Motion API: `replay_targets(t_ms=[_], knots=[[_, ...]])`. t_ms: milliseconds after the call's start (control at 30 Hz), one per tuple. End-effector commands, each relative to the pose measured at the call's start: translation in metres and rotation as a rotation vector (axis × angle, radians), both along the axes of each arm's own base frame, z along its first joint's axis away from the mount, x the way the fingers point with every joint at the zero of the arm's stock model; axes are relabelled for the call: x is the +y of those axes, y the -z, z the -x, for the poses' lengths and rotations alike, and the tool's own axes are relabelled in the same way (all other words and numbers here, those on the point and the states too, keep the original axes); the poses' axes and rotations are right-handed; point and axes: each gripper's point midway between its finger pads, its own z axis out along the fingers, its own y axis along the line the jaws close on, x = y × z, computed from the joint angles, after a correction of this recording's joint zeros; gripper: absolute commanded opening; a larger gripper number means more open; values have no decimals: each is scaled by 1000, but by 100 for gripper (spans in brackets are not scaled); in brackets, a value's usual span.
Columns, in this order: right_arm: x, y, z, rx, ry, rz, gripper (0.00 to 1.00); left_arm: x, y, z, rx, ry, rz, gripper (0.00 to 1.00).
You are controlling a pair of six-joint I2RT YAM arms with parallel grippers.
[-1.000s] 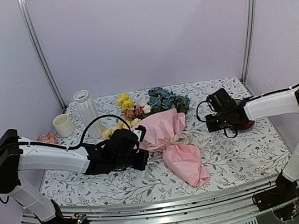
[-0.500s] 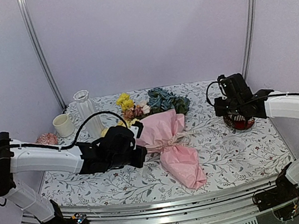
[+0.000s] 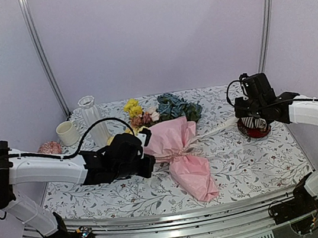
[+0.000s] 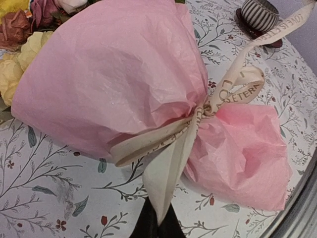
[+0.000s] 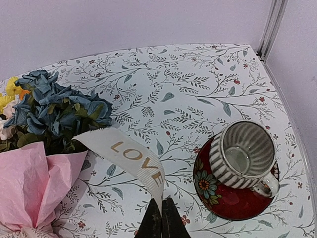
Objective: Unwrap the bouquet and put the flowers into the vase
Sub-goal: Untie the ribbon from the tied bouquet.
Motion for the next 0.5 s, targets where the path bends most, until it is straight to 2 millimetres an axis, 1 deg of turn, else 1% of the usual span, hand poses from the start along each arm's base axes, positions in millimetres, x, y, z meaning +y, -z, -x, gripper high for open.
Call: replay_targets(t_ms=[0,133,467], knots=[[-13,-18,-1,-37,39,-1,2,4,-7,5,-23,4,-7,0],[-19,-16,0,-37,53,-3,2,6,-14,3,-37,-3,-3,0],[-28,-11,1,-33,81,-7,2,14,-27,3,-63,-21,-6,0]])
